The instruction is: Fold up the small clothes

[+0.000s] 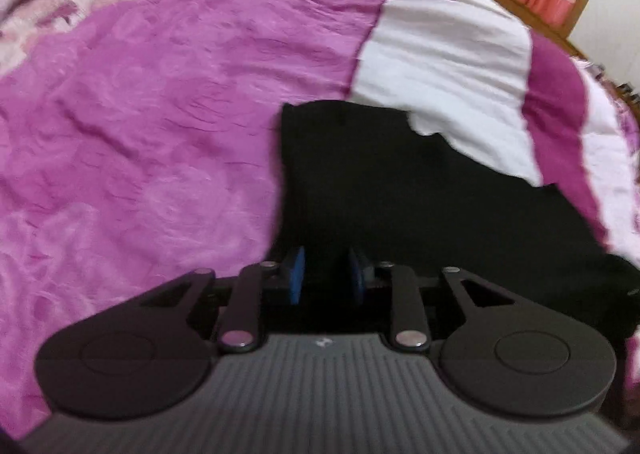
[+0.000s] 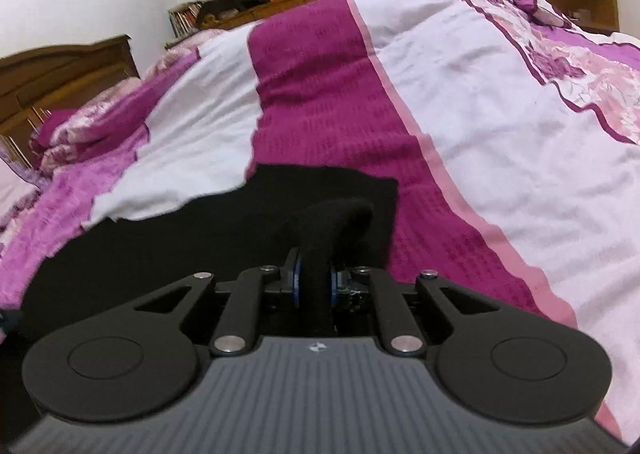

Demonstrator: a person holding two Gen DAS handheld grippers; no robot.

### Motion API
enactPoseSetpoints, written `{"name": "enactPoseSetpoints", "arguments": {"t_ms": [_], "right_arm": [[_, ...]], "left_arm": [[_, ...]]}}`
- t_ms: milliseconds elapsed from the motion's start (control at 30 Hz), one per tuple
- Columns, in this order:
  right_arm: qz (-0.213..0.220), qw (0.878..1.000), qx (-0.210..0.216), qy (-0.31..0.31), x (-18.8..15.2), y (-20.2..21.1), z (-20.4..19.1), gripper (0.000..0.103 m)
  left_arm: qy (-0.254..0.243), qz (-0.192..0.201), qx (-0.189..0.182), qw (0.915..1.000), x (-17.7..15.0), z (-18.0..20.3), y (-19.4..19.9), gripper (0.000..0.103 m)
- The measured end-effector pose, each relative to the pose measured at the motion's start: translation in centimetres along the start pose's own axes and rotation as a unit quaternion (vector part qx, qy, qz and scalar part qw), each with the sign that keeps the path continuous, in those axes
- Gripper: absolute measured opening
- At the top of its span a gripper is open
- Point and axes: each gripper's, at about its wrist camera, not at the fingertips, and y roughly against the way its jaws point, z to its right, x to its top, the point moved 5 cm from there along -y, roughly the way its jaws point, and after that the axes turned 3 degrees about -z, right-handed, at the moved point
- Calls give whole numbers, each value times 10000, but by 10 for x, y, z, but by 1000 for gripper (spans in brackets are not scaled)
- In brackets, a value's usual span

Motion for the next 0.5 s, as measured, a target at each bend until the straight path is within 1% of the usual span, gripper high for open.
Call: {"name": "enactPoseSetpoints", "arguments": {"t_ms": [67,100,133,167,200,233,300,333,367,400,433,467,500], "right_arm": [[59,9999,137,42,3,5,-4,12],[100,9997,191,104,5,8,-7,12],[136,9995,245,153,6,11,-10,12],[181,9992,295,198,8,14,-13,12],[219,9989,327,239,10,17,-17,12],[236,9988,332,278,11,18,-20,12],[221,9989,281,311,11,19,-23,12],[150,9992,238,289,10,18,-24,12],[70,9994,207,263,9,16,-24,12],[-30,9996,144,244,7,13,-23,12],[-128,9996,76,231,6,10,-22,13],[-218,9995,29,209,4,7,-20,14],[-271,9995,-9,173,2,4,-18,16]], "left_arm": [[-319,97,258,9991,-3,0,-3,31],[-418,174,346,9984,-4,-1,-3,34],[-477,270,425,9976,-5,-3,-2,38],[-551,391,604,9959,-5,-7,-2,40],[-559,432,809,9942,-3,-11,-4,40],[-562,383,866,9939,-3,-17,-5,40],[-404,340,515,9973,-2,-26,2,39],[-311,361,333,9983,-2,-28,9,35],[-335,395,93,9986,-3,-26,18,35],[-548,443,-152,9974,-5,-21,27,35],[-922,413,-275,9945,-9,-13,32,39],[-1390,267,-183,9898,-15,-5,34,39],[-1779,86,153,9839,-23,0,31,39]]}}
